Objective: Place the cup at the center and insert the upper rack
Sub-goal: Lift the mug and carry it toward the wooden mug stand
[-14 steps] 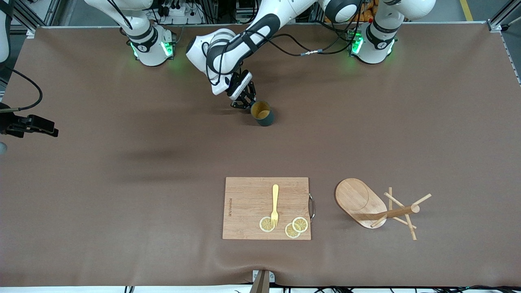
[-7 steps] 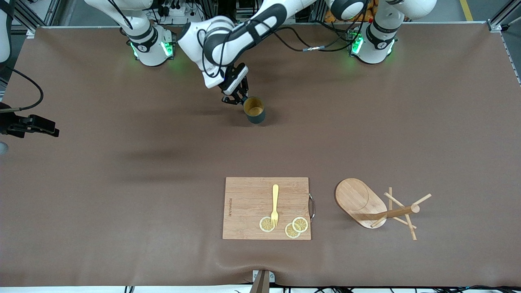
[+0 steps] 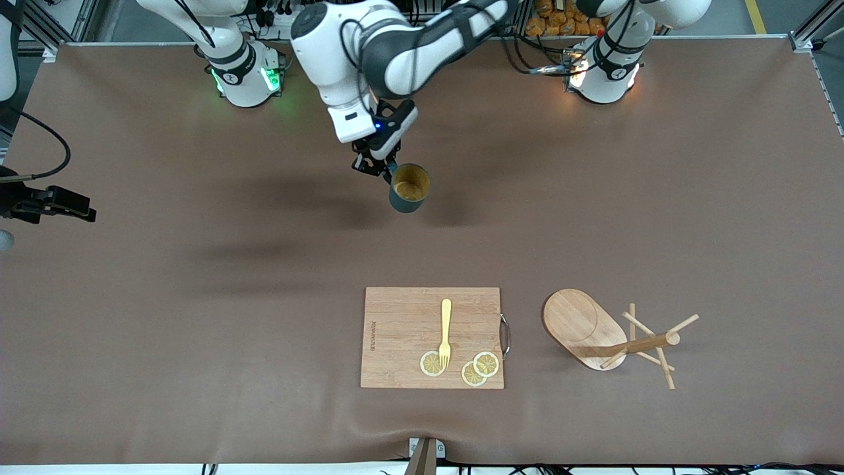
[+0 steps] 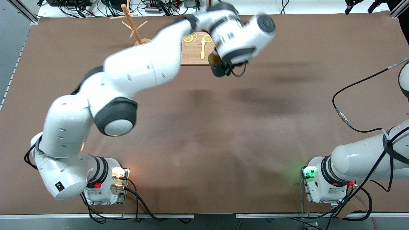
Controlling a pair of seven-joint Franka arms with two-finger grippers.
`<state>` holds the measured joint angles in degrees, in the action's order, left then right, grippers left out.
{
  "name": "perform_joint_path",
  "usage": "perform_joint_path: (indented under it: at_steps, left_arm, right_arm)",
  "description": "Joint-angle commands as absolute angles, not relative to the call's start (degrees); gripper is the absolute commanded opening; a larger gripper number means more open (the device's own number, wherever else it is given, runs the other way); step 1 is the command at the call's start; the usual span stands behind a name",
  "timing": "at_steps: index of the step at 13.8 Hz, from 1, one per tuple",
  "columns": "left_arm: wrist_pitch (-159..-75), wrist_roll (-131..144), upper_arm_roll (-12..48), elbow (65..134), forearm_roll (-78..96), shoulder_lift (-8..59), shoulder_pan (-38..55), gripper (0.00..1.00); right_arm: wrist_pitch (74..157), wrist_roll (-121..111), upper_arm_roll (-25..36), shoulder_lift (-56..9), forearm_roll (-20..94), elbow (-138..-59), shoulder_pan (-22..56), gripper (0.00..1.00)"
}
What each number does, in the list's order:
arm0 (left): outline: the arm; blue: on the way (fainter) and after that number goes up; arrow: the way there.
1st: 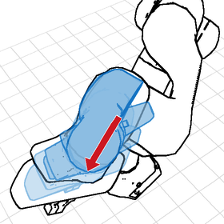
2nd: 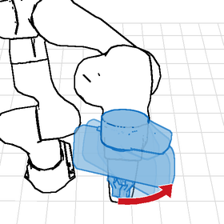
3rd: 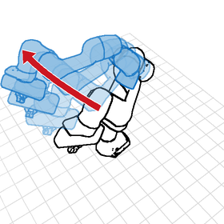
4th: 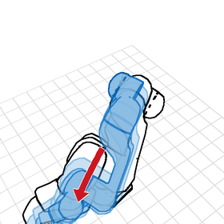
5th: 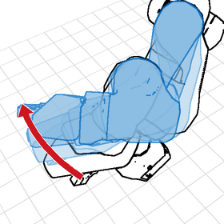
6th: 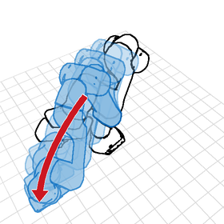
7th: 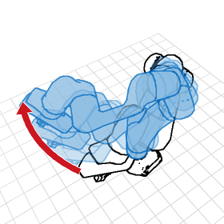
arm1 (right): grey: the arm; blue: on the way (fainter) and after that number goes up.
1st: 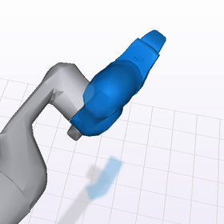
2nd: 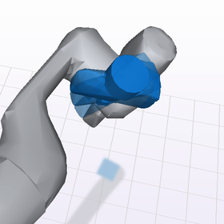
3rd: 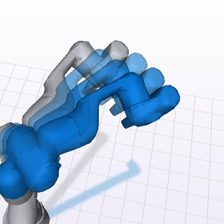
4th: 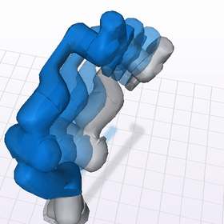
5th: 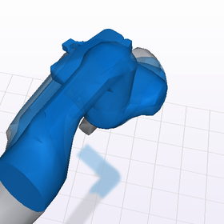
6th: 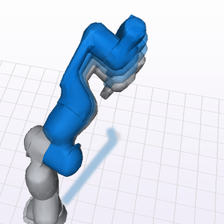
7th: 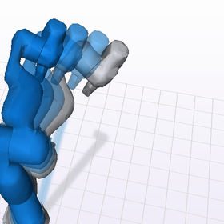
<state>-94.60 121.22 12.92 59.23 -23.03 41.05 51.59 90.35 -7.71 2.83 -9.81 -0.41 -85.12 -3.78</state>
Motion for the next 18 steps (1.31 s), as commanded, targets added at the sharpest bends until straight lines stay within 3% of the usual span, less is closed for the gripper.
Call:
perform_joint_path:
  at_steps: [1,10,18]
  left_arm:
    - [-100.35,116.39,13.54,67.66,-17.6,32.11,45.55,0.0]
    - [-114.68,95.31,13.01,85.94,4.19,14.61,28.94,0.0]
    - [-114.26,61.82,13.09,93.42,30.39,7.91,7.75,0.0]
  right_arm:
    - [89.74,-7.38,2.72,-9.67,-0.7,-84.64,-3.52,1.0]
    - [89.82,-7.38,2.64,-9.67,-0.35,-84.64,-3.25,1.0]
    - [89.82,-7.38,2.64,-9.67,-0.35,-84.55,-2.72,1.0]
